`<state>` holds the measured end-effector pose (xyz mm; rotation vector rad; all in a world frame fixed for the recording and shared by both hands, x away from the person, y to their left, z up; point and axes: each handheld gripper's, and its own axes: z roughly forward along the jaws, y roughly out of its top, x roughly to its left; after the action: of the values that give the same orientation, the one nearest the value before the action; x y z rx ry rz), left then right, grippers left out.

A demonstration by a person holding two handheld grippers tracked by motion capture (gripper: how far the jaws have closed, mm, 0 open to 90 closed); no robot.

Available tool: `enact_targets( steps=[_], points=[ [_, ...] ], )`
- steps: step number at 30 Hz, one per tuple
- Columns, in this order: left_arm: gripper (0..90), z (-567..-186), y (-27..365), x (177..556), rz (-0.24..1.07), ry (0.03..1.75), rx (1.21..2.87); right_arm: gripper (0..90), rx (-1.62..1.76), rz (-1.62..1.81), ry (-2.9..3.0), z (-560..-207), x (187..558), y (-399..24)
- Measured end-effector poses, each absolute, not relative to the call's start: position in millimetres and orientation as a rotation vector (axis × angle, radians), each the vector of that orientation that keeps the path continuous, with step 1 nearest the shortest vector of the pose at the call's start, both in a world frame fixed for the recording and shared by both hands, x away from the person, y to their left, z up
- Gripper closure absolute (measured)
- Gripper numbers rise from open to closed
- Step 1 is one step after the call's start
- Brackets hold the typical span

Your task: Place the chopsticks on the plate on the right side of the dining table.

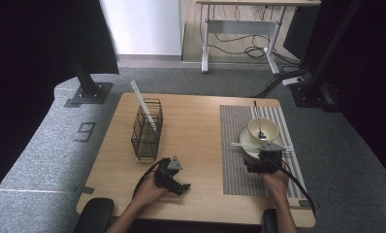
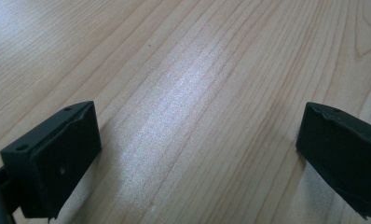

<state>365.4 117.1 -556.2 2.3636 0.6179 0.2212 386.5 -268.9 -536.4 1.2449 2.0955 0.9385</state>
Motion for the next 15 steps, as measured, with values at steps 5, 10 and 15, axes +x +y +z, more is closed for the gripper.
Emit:
enact_targets(
  steps=[5,10,15],
  points=[
    [0.0,-556,117,366,0.22,0.616,2.363,0.0,1.251,0.922,2.112,-544,393,-269],
    [0.0,-556,117,366,0.22,0.616,2.363,0.0,1.24,0.855,2.125,-550,397,-270],
    [0.0,-556,117,366,0.22,0.616,2.363,0.0,1.246,0.842,2.117,-551,400,-274]
  ],
)
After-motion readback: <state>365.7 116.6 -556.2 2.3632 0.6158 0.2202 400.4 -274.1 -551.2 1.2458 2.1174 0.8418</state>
